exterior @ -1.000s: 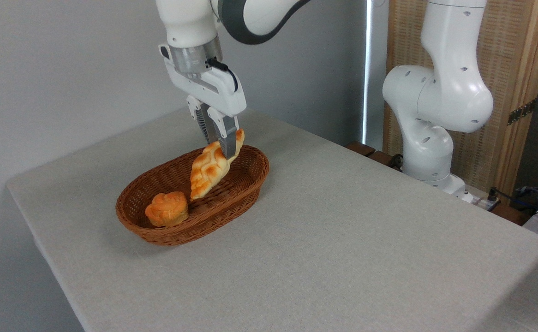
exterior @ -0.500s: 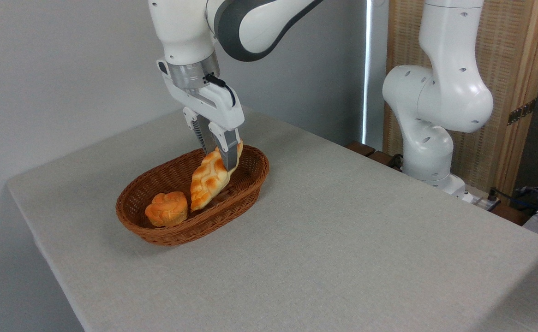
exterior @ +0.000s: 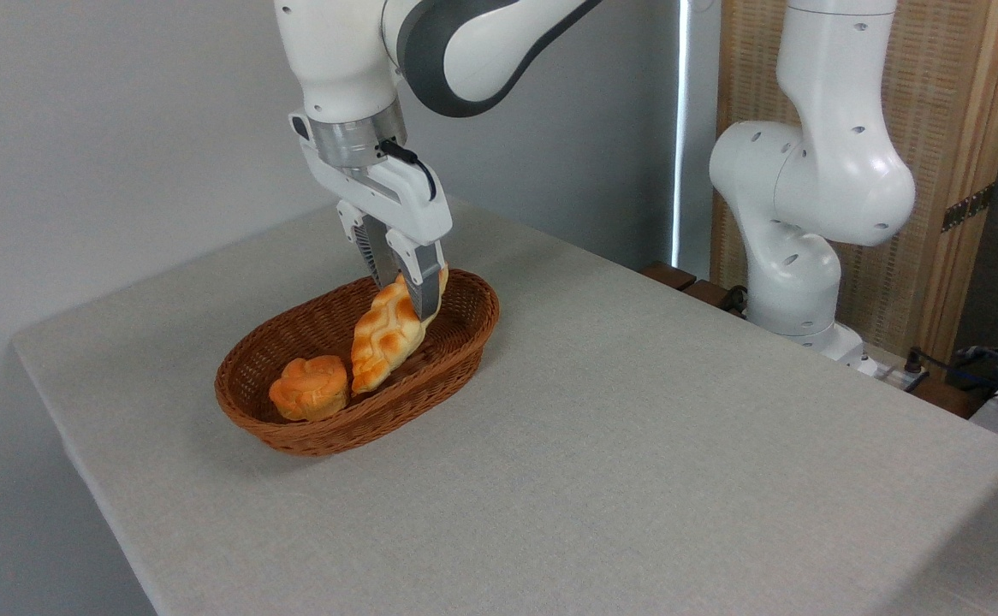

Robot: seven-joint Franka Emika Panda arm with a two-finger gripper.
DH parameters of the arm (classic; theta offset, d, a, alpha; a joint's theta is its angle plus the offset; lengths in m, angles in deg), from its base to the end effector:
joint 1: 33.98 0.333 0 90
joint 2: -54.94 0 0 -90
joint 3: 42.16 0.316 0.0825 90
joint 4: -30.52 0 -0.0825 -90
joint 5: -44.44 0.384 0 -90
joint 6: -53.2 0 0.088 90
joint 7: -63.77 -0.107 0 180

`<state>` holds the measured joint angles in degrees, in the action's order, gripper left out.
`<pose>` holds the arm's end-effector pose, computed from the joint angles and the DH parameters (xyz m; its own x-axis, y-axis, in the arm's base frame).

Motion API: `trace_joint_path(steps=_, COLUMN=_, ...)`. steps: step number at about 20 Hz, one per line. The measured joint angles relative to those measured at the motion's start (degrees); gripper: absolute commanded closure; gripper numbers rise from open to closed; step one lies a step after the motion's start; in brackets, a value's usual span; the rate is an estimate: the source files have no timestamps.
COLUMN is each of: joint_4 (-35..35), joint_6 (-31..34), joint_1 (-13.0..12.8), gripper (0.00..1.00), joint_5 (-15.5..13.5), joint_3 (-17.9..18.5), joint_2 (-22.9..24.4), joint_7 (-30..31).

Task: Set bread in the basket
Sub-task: 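Lower the loaf into the basket beside the bun and release it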

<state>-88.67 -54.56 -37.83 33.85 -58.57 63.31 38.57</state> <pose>0.4696 -0.1931 0.4842 0.7467 -0.6651 -0.0002 -0.6581 -0.7389 0.1447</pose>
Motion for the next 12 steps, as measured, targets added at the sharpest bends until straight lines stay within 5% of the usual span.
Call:
trace_joint_path(steps=6, joint_4=0.0, joint_6=0.0, joint_1=0.1, gripper=0.11, joint_5=0.0, joint_3=0.0, joint_2=0.0, joint_7=0.0)
trace_joint_path(steps=8, joint_4=0.0, joint_6=0.0, joint_1=0.1, gripper=0.00, joint_5=0.0, joint_3=0.0, joint_2=0.0, joint_7=0.0)
trace_joint_path(steps=12, joint_4=0.0, joint_6=0.0, joint_1=0.2, gripper=0.00, joint_5=0.0, joint_3=0.0, joint_2=0.0, joint_7=0.0)
